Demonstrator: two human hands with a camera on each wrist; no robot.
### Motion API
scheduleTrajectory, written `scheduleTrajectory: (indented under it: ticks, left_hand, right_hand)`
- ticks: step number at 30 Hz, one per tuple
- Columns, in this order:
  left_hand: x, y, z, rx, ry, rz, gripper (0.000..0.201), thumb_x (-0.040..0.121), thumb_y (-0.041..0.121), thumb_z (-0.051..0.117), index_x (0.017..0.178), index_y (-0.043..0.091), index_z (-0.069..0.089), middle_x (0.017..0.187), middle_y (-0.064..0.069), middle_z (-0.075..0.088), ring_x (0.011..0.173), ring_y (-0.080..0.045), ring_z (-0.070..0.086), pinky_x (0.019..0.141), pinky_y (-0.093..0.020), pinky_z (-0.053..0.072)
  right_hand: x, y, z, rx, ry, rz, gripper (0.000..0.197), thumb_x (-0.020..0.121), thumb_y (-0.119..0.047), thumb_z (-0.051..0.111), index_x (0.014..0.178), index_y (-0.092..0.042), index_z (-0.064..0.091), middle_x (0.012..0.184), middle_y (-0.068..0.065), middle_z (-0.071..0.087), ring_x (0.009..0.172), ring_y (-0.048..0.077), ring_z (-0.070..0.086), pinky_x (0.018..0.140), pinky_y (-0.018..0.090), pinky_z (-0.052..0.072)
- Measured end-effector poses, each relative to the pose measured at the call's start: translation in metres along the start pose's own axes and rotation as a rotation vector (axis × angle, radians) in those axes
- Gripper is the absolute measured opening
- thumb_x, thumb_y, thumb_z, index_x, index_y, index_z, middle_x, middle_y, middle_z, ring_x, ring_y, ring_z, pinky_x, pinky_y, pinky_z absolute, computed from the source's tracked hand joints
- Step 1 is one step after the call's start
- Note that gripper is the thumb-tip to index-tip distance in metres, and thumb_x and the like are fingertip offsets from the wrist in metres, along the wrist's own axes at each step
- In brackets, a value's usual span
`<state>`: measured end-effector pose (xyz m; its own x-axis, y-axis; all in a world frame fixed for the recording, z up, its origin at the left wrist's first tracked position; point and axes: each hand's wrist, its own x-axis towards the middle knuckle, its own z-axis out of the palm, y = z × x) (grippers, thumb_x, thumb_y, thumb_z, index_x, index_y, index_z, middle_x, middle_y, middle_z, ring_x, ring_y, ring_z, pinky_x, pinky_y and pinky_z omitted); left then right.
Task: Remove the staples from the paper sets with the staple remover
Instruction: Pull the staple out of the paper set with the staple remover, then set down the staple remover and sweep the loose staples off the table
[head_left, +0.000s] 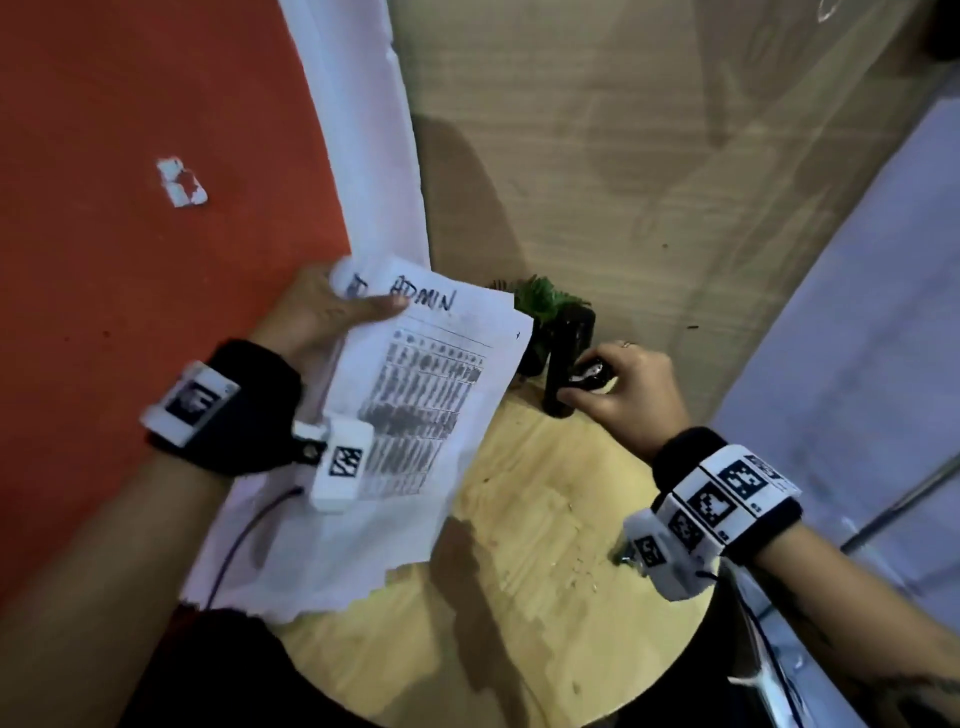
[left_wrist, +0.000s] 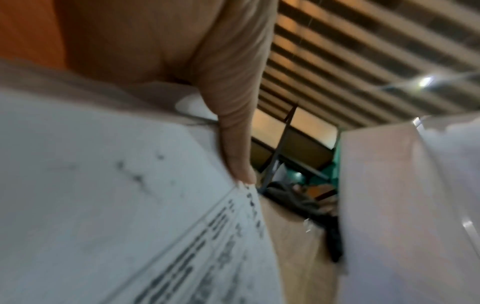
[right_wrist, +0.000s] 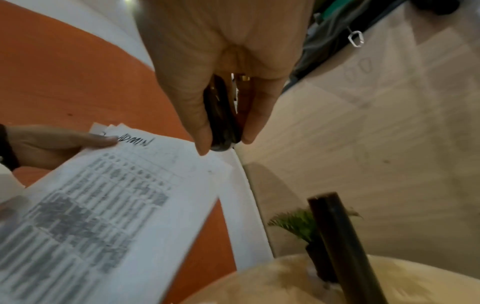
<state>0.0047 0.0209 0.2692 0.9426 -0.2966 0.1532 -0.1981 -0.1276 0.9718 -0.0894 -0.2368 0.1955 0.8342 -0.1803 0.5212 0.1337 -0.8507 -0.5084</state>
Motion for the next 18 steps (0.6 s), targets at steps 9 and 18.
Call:
scheduleTrajectory:
  ticks: [9,18]
  left_hand:
    - [0.069,-0.080,-0.073,0.365,0.179,-0.256,0.021,0.083,0.009,0.069,0.071,0.008,0.052,0.034,0.013,0.051,0.053,-0.009,0.057,0.047,-0.014,0.036]
    - [0.115,-0.201,-0.095,0.805,0.103,-0.555,0.053,0.093,0.014,0.057,0.141,0.003,0.038,0.136,-0.021,0.047,0.103,-0.036,0.053,0.042,-0.017,0.047]
  right_hand:
    - [-0.033,0.067,0.051,-0.081,-0.239,0.258,0.026,0.068,-0.027,0.080,0.085,-0.011,0.069,0.085,0.009,0.069,0.081,0.027,0.063,0.073,0.037,0.050]
    - [-0.080,0.107,0.108,-0.160,-0.638,0.482,0.028,0.072,-0.029,0.079,0.092,-0.013,0.068,0.090,0.003,0.069,0.087,0.021,0.063,0.061,0.024,0.045]
